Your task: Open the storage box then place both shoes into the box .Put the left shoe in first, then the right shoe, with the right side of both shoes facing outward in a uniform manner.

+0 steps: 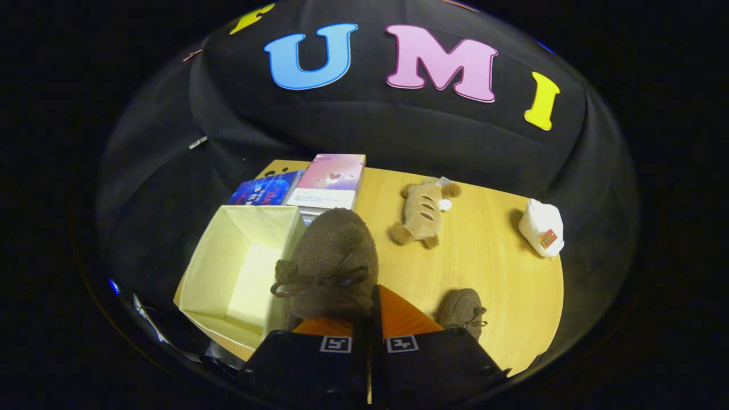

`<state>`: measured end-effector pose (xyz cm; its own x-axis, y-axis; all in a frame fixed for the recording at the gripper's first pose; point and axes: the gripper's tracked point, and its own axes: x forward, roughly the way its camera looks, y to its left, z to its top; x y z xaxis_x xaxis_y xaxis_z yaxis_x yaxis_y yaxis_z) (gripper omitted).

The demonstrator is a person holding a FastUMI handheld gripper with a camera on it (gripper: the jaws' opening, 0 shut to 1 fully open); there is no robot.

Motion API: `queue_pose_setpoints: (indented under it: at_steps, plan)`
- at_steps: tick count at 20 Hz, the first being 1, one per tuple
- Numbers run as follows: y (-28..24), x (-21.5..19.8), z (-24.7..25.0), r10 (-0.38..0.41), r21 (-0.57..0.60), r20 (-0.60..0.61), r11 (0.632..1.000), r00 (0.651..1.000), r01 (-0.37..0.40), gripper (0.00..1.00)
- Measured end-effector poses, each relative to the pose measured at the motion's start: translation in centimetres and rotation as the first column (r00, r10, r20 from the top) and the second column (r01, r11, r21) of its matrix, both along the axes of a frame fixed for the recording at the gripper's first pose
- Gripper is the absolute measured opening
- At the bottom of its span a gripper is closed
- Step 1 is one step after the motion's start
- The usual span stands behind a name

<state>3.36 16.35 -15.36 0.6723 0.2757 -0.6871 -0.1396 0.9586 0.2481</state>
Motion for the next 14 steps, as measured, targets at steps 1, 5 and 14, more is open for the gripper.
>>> queue_pose_setpoints:
  at_steps: [1, 5, 14]
  plan:
    - [1.3, 0.4, 1.0, 0.006, 0.018, 0.003, 1.0, 1.0, -0.006, 0.07]
    - [7.0, 1.9, 2.6, 0.053, 0.048, 0.004, 0.997, 0.999, -0.053, 0.08]
    - [18.7, 1.6, -2.6, 0.17, 0.016, -0.1, 0.985, 0.98, -0.169, 0.08]
